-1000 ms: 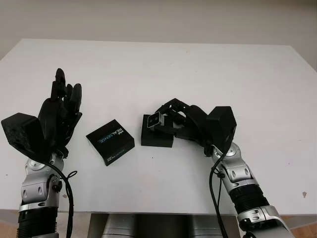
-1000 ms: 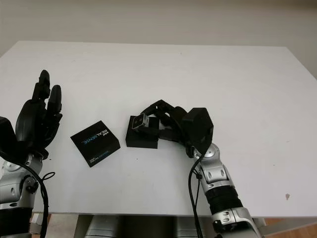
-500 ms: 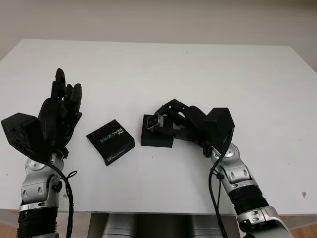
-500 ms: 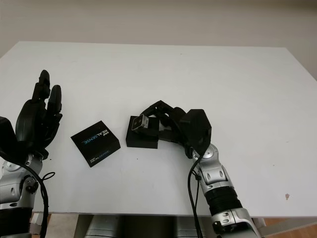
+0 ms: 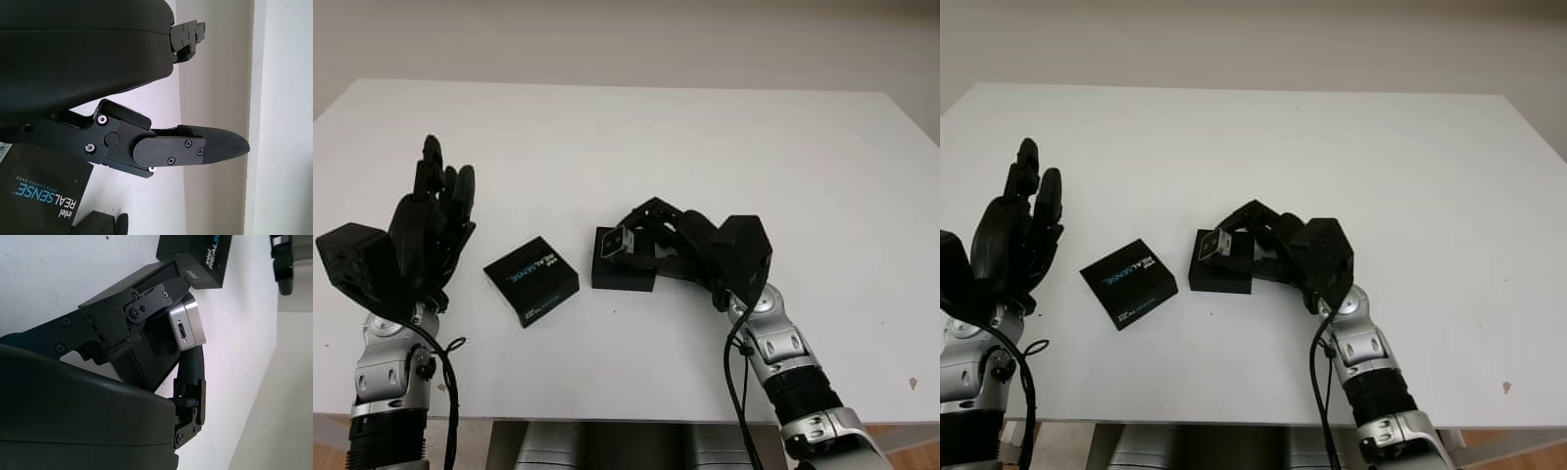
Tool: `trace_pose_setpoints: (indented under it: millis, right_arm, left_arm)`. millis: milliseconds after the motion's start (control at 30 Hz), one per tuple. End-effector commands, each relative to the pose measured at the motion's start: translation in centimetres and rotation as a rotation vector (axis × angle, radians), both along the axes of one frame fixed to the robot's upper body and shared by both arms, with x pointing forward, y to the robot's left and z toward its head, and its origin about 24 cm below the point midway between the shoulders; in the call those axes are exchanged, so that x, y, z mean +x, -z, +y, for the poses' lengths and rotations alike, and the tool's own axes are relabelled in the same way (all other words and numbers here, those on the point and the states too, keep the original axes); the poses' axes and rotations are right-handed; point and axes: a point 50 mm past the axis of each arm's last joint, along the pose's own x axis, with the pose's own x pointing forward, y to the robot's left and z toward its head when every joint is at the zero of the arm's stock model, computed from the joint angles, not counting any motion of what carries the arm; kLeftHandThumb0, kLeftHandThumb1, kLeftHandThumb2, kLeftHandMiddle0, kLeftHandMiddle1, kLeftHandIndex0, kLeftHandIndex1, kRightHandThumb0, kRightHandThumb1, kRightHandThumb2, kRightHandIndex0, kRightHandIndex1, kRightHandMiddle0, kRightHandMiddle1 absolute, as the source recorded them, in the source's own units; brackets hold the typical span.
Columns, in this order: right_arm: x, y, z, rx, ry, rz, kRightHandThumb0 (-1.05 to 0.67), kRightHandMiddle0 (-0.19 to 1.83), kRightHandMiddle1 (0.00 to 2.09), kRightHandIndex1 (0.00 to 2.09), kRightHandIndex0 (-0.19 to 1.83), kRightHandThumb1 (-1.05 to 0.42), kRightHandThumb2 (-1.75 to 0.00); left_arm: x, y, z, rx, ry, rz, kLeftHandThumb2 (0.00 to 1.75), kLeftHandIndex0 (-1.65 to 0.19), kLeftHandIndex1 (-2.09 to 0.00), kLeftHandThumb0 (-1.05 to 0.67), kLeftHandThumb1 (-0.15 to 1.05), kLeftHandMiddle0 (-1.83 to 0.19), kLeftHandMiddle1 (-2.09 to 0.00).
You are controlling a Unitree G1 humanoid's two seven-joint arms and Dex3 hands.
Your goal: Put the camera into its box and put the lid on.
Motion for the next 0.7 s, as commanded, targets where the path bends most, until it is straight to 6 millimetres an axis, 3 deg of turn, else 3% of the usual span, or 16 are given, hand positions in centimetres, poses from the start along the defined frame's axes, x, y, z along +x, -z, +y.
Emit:
trace_pose_setpoints:
  millis: [0,167,533,667]
  right_arm:
    - [-0.74,1.50,0.04,-0.063,-0.013,0.029,-0.45,0.31,1.78,0.06,0.24,-0.92,-0.06]
    - [-0.92,1.45,0.43,-0.181,-0.031,-0.088,-0.43,0.34,1.75,0.08,0.28,-0.90,-0.05]
    - [-1.12,1.25,0.65,-0.292,-0.043,-0.163,-0.36,0.35,1.60,0.09,0.30,-0.90,-0.05]
    - [-1.19,1.03,0.48,-0.347,-0.071,-0.186,-0.46,0.16,1.38,0.05,0.23,-0.89,-0.05]
  left_arm:
    - [-0.22,-0.44,0.22,0.014,0.000,-0.015,0.42,0.19,0.00,-0.79,1.05,0.19,0.00]
    - [-0.26,-0.34,0.26,0.012,-0.001,-0.017,0.42,0.19,0.00,-0.79,1.05,0.19,0.00]
    - [-0.32,-0.30,0.27,0.016,-0.002,-0.013,0.44,0.19,0.00,-0.78,1.05,0.19,0.00]
    - [-0.35,-0.32,0.24,0.020,0.001,-0.013,0.44,0.19,0.00,-0.79,1.05,0.19,0.00]
